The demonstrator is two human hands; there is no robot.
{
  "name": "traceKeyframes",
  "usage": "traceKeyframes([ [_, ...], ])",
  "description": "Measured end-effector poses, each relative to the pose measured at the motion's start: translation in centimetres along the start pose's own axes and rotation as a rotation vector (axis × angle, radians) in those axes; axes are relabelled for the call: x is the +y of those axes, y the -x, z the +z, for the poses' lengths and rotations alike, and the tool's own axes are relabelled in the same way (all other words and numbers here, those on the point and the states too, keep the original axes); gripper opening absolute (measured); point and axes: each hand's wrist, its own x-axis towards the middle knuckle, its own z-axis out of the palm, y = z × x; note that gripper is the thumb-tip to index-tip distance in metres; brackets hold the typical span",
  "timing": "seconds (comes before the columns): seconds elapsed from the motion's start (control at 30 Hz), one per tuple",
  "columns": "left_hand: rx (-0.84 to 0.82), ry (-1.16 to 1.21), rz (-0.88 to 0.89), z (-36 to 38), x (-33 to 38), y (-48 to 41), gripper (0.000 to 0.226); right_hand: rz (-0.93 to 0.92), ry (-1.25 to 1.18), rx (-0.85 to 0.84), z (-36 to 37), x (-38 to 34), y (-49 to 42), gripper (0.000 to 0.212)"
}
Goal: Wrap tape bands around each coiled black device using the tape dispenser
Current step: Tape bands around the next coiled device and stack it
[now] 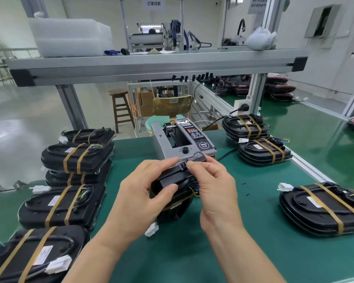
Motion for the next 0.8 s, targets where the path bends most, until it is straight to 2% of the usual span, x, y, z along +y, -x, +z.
traceKeyframes([
  [0.43, -0.014, -0.006, 0.019, -0.2, 0.0, -0.2, 0.043, 0.019, 0.064, -0.034, -0.3, 0.1, -0.3, 0.017],
  [0.67, -0.069, -0.196, 0.086, -0.3, 0.1, -0.4, 0.043, 0.005, 0.138, -0.042, -0.7, 0.5, -0.8, 0.012],
  [0.8, -0.076, -0.217, 0.100, -0.4, 0.2, -0.5, 0.040, -0.012, 0.173, -0.043, -0.8, 0.4, -1.0, 0.019],
])
